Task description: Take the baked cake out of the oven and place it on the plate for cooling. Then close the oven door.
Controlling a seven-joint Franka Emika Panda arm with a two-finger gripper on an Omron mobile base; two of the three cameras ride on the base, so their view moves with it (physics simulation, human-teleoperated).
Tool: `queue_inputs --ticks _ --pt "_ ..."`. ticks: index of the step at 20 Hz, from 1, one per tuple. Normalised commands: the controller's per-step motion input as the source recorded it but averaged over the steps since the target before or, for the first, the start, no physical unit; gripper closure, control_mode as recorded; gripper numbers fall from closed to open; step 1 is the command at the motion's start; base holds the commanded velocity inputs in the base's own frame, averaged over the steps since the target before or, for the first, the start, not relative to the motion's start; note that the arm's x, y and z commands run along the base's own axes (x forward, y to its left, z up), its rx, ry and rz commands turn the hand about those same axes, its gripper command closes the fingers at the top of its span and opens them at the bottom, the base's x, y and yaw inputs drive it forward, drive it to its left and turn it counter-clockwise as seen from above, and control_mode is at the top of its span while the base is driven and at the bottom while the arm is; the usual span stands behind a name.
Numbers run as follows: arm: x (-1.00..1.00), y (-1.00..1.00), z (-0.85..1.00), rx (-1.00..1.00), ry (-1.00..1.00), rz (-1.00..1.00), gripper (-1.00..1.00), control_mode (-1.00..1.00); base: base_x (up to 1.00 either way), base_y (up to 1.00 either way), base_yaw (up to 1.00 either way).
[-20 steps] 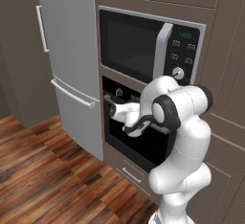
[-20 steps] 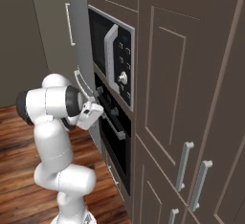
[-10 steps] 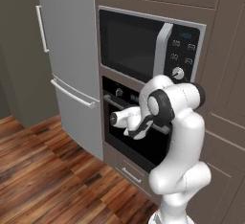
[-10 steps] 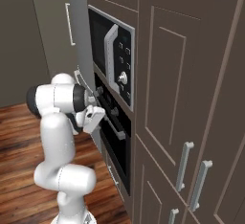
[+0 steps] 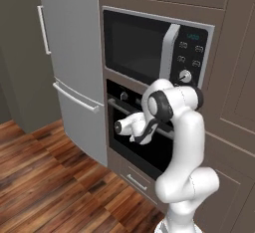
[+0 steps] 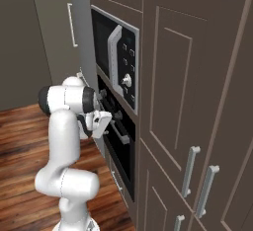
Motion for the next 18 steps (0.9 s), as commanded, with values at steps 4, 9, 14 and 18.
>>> queue_inputs --ticks 4,9,14,18 --pt "0.44 -0.14 -0.2 -0.05 0.0 0.01 -1.0 -1.0 0.0 0.0 0.0" --pt "0.39 -0.17 -0.23 -0.04 0.0 0.02 -1.0 -1.0 0.0 0.0 0.0" --pt "0.36 -0.06 -0.34 -0.04 0.0 0.02 -1.0 -1.0 0.0 0.0 0.0" --pt "0.28 0.0 -0.38 -0.02 0.04 0.02 1.0 -1.0 0.0 0.0 0.0"
